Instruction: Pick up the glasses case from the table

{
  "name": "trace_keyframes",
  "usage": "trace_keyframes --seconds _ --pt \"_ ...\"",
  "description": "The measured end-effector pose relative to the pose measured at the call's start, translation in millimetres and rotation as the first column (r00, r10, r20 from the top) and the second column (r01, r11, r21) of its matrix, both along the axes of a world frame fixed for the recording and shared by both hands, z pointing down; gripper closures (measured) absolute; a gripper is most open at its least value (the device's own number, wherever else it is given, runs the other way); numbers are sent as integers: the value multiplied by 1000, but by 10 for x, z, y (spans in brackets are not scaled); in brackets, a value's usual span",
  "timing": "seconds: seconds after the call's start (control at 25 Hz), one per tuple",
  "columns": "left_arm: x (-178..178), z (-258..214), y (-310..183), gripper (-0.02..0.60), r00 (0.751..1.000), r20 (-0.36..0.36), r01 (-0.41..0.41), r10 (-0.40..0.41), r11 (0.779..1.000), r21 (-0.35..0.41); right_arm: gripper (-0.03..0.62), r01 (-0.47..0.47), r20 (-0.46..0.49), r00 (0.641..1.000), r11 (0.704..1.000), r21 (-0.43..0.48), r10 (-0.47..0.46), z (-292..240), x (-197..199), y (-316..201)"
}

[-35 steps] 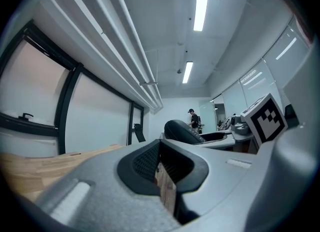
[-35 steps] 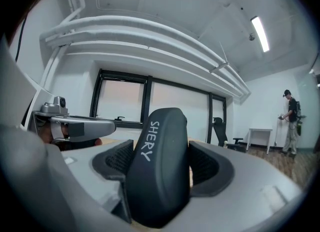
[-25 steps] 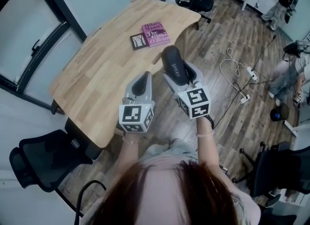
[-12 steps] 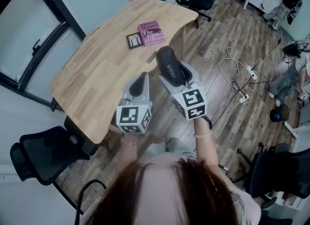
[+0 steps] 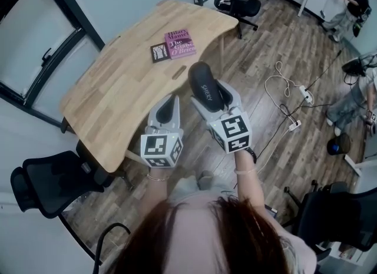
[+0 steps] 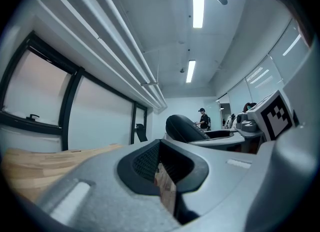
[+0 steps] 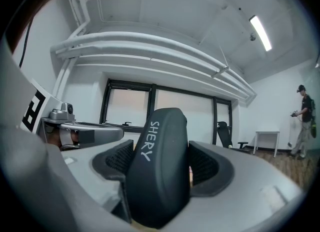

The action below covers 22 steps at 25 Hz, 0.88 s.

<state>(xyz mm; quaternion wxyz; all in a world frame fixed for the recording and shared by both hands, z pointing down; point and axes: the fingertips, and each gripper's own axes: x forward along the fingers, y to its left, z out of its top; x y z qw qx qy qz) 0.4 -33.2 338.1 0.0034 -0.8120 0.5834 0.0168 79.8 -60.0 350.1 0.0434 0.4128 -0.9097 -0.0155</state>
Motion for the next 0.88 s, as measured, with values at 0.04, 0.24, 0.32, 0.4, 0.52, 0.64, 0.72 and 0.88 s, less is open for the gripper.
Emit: trace_keyframes --seconds 0.04,0.24,0.32,0.4,0.52,0.64,0.72,0.88 --pt "31 -5 25 572 1000 0 4 -4 1000 2 247 4 2 1000 1000 3 -4 -8 30 22" --pt "142 -22 146 572 999 -7 34 -34 999 10 247 30 12 999 999 14 -30 -42 139 134" --pt "205 -23 200 572 999 -5 40 -39 999 11 247 36 15 999 999 17 -36 -49 198 181" --pt "267 -24 257 572 999 -5 44 -44 999 11 247 41 19 999 999 18 -42 -49 256 229" --pt "339 -19 323 572 999 -6 52 -52 999 12 247 51 21 998 999 18 -51 -36 318 285" --pt "392 -8 362 572 998 -2 58 -58 998 12 247 58 22 998 998 20 -58 -24 363 318" --pt "435 -6 395 572 998 2 57 -57 998 12 247 58 28 998 998 22 -59 -27 399 338" --pt "494 -25 477 572 998 10 55 -55 998 16 247 61 41 997 998 26 -62 -40 428 403"
